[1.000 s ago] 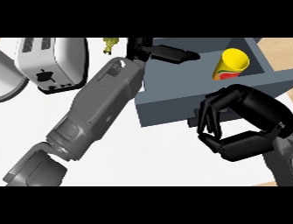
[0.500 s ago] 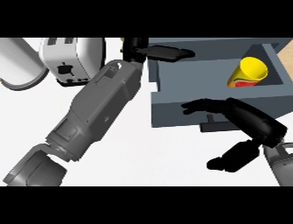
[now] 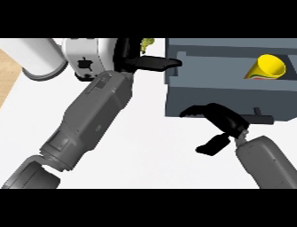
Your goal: Pick up the cup, place it into the drawer and close the drawer
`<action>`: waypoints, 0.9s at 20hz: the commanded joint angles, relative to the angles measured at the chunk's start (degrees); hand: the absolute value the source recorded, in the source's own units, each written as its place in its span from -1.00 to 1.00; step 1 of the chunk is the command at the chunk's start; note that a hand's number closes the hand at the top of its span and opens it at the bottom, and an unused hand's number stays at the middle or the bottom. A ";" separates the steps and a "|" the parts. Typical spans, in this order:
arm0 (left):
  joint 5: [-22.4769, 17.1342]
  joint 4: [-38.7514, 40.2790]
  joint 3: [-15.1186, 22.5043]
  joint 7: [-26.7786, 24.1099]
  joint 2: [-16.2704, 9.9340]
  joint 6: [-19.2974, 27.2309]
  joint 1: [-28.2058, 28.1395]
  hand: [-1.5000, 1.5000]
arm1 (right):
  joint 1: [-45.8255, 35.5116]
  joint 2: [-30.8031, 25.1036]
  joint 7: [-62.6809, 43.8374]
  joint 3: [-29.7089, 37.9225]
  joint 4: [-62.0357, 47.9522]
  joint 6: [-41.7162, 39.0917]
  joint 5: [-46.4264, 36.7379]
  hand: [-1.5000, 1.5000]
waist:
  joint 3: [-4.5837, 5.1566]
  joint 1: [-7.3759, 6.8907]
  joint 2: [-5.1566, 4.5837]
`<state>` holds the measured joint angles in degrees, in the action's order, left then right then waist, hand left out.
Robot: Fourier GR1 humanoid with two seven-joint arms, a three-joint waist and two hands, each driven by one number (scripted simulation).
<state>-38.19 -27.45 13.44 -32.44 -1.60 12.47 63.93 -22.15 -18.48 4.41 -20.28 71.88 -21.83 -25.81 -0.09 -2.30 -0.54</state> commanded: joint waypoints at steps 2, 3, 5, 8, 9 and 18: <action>-0.27 -5.88 0.15 2.88 -2.32 -0.69 -3.79 -1.00 | -7.15 4.34 5.36 0.10 -19.12 6.99 -6.02 1.00 | -0.04 -2.21 0.30; 0.00 -4.89 0.33 0.91 -2.67 -2.91 -5.64 -1.00 | -9.72 4.14 7.56 2.54 -23.14 7.73 -4.94 1.00 | -0.08 -2.66 -0.31; 0.25 -7.64 0.69 0.71 -4.25 -3.20 -8.34 -1.00 | -11.05 2.24 13.03 4.09 -27.80 8.98 -5.07 1.00 | -0.11 -3.32 -0.11; -0.13 -9.71 0.85 1.32 -4.99 -4.62 -10.71 -1.00 | -16.18 2.03 16.54 8.97 -33.06 11.17 -2.78 1.00 | -0.15 -4.20 -0.43; -0.84 -10.60 0.39 2.99 -5.07 -4.59 -9.85 -1.00 | -20.25 2.06 15.76 10.07 -34.59 10.97 -2.65 1.00 | -0.14 -4.39 -0.44; -0.95 -13.81 0.82 4.07 -9.33 -9.24 -13.59 -1.00 | -29.92 -3.16 16.64 18.67 -43.77 13.86 1.04 1.00 | -0.21 -7.62 -1.65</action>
<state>-38.94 -39.75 14.22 -29.25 -9.24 4.83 51.36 -43.98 -18.39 23.51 -6.38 33.36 -11.91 -25.37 -0.35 -7.97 -1.31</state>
